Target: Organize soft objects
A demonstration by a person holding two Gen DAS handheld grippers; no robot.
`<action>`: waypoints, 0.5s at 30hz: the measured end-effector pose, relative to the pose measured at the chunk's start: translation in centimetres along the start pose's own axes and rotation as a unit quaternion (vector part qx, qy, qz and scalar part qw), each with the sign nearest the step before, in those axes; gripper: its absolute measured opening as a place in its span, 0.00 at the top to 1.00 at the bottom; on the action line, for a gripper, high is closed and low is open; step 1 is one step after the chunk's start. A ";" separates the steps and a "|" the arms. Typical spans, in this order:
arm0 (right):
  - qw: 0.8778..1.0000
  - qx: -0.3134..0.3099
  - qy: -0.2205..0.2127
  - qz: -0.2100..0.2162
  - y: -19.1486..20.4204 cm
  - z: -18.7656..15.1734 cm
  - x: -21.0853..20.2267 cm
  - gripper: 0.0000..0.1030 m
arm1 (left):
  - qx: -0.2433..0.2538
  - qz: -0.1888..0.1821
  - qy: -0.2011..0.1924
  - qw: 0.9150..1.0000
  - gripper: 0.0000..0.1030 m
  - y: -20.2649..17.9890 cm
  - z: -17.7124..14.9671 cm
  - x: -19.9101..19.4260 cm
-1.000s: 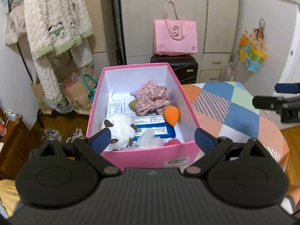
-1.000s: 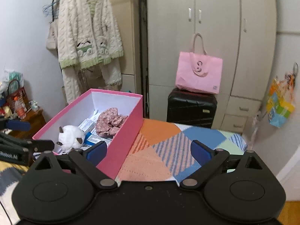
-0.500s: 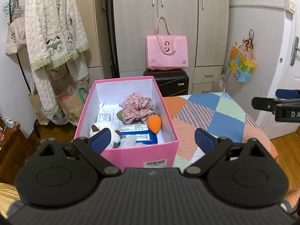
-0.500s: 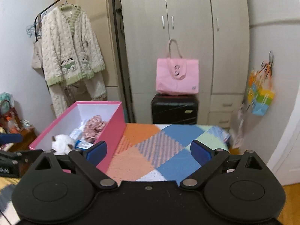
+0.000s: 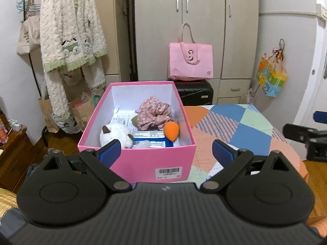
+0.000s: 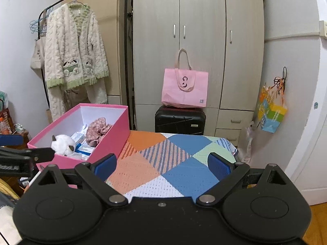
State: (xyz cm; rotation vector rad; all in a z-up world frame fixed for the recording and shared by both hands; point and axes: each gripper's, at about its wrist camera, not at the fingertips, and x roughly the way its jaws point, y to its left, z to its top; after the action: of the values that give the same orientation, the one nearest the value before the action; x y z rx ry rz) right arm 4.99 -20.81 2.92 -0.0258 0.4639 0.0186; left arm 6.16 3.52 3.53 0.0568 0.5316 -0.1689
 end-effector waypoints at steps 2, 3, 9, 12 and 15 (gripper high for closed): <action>1.000 0.000 -0.003 -0.009 0.3 -0.2 -0.3 0.05 | 0.002 0.011 -0.002 1.000 0.06 -0.1 -0.3 0.0; 1.000 -0.002 -0.004 -0.014 0.4 -0.4 -0.5 0.05 | 0.003 0.014 -0.004 1.000 0.06 -0.1 -0.5 0.0; 0.999 0.003 -0.013 -0.031 0.4 -1.2 -1.1 0.05 | 0.011 0.026 -0.019 0.999 0.06 -0.3 -1.4 -0.1; 0.999 -0.001 -0.017 -0.045 0.4 -1.7 -1.1 0.05 | 0.014 0.032 -0.026 0.999 0.06 -0.6 -1.8 0.0; 0.999 0.007 -0.015 -0.048 0.1 -2.0 -0.8 0.05 | 0.010 0.025 -0.029 0.999 0.06 -0.8 -2.1 0.2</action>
State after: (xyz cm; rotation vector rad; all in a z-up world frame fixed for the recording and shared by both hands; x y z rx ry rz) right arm 3.37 -20.80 1.43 -0.0330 0.4327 -0.0785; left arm 5.16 2.88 1.61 0.0851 0.4693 -0.1273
